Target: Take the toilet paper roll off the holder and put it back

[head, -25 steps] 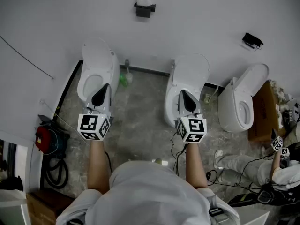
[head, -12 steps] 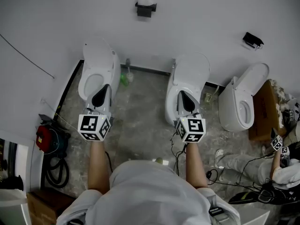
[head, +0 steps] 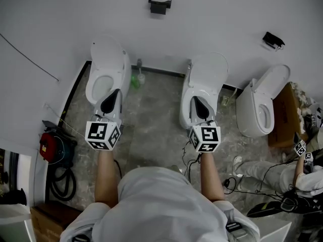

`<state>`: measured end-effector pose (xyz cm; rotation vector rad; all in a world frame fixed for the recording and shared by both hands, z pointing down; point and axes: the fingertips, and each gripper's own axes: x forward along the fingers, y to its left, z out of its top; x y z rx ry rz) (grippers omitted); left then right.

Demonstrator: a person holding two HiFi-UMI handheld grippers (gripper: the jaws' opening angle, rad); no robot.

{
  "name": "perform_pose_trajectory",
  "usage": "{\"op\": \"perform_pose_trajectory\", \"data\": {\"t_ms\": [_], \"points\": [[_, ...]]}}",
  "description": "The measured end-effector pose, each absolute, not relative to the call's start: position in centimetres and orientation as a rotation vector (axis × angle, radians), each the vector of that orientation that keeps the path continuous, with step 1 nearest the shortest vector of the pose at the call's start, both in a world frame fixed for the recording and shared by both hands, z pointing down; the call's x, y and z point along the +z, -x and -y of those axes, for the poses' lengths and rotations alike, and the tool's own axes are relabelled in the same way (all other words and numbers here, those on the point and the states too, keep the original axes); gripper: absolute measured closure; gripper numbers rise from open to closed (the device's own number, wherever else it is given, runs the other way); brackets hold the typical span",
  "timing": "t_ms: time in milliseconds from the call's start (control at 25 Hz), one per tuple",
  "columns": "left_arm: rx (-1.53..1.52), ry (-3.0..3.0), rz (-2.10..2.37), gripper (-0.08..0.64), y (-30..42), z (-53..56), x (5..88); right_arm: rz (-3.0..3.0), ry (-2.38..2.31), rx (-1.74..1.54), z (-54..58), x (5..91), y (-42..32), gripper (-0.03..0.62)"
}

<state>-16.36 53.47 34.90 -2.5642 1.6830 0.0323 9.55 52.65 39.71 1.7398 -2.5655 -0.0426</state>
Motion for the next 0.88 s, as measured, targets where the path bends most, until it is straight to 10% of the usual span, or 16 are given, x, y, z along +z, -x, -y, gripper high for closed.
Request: {"op": "perform_pose_trajectory", "data": {"t_ms": [880], "points": [[-0.015,2.597,-1.652,0.560,19.6,-47.8,36.4,2.562,-1.755,-0.046,-47.4,40.5,-6.4,0.594]]}}
